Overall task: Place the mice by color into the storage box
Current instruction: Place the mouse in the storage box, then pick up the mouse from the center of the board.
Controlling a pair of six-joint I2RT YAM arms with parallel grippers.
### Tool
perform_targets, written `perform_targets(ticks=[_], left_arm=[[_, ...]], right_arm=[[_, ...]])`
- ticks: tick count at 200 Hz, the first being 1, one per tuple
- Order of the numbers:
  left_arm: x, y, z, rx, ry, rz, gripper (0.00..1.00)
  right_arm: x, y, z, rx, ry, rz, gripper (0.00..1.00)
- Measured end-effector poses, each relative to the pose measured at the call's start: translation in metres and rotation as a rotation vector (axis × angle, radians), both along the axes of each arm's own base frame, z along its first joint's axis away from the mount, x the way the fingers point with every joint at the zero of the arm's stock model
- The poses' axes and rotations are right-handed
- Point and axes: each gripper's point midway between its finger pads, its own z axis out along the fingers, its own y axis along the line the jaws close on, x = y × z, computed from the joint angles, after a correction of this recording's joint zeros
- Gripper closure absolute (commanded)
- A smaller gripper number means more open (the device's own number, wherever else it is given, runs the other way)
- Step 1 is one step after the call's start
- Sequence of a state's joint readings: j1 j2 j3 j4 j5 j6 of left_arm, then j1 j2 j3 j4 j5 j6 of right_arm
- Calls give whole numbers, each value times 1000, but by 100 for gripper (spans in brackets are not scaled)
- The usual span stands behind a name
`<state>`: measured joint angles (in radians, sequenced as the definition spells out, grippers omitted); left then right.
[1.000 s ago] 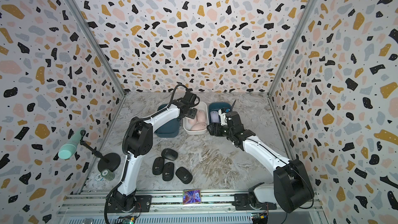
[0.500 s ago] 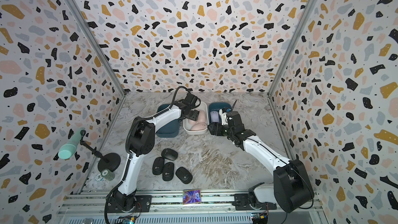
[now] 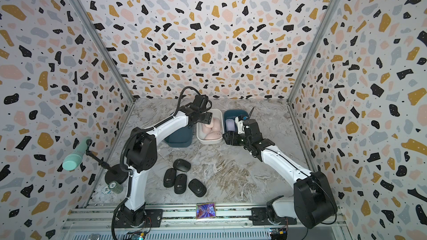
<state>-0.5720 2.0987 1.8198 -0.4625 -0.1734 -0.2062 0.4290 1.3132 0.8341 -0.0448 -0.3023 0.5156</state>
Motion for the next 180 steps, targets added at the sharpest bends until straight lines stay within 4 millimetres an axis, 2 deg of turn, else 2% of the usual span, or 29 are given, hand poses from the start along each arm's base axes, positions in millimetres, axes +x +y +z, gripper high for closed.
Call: perform_targets(ticks=[21,41,90,133,156,180], left_arm=[[-7,5,33,-49,-55,11,25],[-22,14,46,-72,-73,19,25],[-79,49,32,-79,-24,46,25],[-121,80,36,-100,-27,88,25],[-141,96,31,-106,-23,120,25],[-157,112,21,-89,-5,157,25]], right_arm=[[-1,0,-1,0,4,-1,20],[-2,-1,-3,0,8,-2,20],[-4,-1,-2,4,6,-3,20],[-6,4,-1,6,3,12,20],[-14,17,-3,-6,-3,59,20],[-32,36,-11,-54,-3,148,20]])
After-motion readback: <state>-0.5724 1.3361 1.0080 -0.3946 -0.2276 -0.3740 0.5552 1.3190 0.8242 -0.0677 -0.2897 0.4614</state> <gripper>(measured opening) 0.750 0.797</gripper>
